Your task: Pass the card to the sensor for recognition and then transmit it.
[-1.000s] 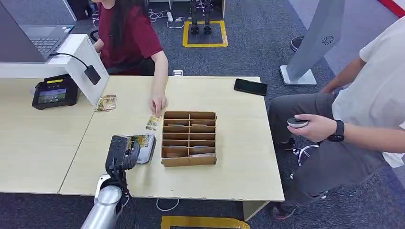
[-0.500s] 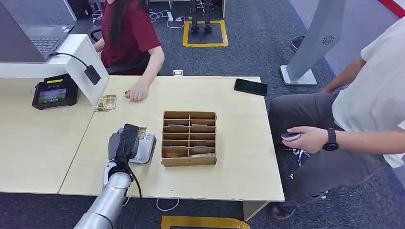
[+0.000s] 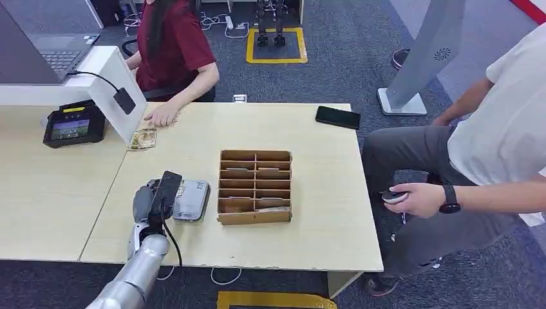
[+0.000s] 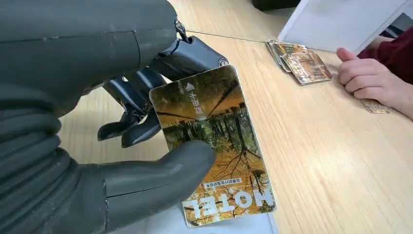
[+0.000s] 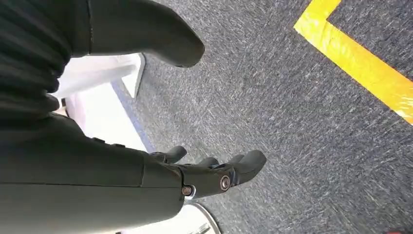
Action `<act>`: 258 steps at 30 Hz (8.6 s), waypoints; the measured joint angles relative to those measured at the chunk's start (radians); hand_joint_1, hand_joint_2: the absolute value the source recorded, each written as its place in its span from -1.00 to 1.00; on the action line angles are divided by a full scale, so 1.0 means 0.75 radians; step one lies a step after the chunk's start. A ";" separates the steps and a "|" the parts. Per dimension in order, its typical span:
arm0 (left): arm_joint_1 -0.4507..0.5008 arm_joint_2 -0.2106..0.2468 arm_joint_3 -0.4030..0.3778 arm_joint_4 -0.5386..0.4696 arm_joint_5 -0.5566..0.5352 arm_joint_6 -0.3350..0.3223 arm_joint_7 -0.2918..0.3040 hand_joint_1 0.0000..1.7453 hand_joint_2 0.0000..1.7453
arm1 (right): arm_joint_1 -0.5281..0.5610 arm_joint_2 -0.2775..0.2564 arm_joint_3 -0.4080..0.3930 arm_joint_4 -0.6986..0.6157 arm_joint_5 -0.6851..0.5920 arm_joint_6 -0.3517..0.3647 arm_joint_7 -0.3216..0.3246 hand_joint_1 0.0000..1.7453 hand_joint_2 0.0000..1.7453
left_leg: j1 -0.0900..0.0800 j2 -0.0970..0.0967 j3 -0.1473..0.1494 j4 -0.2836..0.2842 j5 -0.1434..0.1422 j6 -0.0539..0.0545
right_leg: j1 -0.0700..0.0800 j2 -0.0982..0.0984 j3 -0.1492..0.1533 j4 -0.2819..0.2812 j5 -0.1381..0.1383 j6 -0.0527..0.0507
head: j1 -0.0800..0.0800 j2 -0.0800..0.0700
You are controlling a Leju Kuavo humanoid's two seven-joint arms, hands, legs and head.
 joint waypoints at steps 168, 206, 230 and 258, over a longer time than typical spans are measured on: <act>-0.239 0.182 -0.232 -0.021 -0.973 0.186 -0.010 -1.00 1.00 | -0.014 -0.040 0.136 -0.001 -0.050 -0.033 -0.091 -1.00 1.00 | 0.000 0.001 -0.005 0.000 0.007 -0.002 | 0.000 0.001 -0.007 0.000 0.008 -0.002 | 0.001 0.000; 0.721 0.341 -0.572 -1.422 -0.095 -0.513 -0.580 -1.00 1.00 | 0.037 -0.023 -0.008 0.004 -0.127 -0.056 -0.048 -1.00 1.00 | 0.000 0.005 -0.006 0.000 -0.001 0.000 | 0.000 0.004 -0.008 0.000 0.000 0.001 | 0.002 0.000; 0.508 0.124 -0.756 -0.779 -0.967 0.003 0.116 -1.00 1.00 | 0.023 -0.010 -0.008 0.003 -0.046 -0.048 -0.020 -1.00 1.00 | 0.000 0.002 -0.006 0.000 -0.001 0.000 | 0.000 0.003 -0.007 -0.001 0.001 0.001 | 0.001 0.000; 0.513 0.063 -0.756 -0.758 -0.762 -0.050 -0.037 -1.00 1.00 | 0.026 0.001 -0.025 0.004 -0.025 -0.060 -0.020 -1.00 1.00 | 0.000 0.002 -0.006 0.000 -0.002 0.002 | 0.000 0.002 -0.007 -0.001 0.000 0.001 | 0.001 0.000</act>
